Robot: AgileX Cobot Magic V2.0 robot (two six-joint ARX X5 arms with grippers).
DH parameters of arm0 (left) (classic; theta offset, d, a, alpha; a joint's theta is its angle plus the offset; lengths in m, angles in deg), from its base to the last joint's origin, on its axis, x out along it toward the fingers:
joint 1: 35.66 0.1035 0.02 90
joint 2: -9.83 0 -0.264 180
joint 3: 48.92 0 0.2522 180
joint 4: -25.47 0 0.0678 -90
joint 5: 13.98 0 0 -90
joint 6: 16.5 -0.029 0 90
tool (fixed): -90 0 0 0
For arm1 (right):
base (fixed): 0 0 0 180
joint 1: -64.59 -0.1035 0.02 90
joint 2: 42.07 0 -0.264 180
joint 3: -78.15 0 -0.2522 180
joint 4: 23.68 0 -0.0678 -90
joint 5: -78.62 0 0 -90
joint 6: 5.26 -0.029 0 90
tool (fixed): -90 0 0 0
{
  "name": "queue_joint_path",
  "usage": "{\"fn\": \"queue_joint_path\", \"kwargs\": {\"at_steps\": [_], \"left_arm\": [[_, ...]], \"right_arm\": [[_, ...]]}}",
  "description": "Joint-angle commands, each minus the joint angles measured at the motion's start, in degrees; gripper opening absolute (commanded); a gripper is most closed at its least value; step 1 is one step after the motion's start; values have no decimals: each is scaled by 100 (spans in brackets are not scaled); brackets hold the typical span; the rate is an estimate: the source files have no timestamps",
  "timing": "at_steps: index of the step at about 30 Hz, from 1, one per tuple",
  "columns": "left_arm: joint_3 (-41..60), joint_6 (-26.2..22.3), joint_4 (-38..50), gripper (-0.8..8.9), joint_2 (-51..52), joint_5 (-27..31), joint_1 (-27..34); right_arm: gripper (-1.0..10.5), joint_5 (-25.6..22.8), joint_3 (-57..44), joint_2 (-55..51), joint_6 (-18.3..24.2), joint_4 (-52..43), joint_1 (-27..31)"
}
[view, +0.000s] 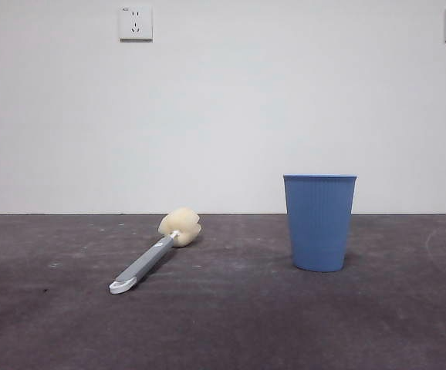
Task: Pick up the cup brush,pick up the cup,insert the brush into the cup,clean the cup,put the cup brush back,put the cup back to the fixed position on the table
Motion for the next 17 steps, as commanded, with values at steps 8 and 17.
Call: {"fn": "queue_joint_path", "kwargs": {"at_steps": [8,17], "left_arm": [[-22,284,752,565,-966,164,-402],[-22,1025,1976,565,-2511,1716,-1923]], "right_arm": [[599,-9,7,-2,-105,-33,-4],[599,-9,7,-2,-103,-31,-4]]}}
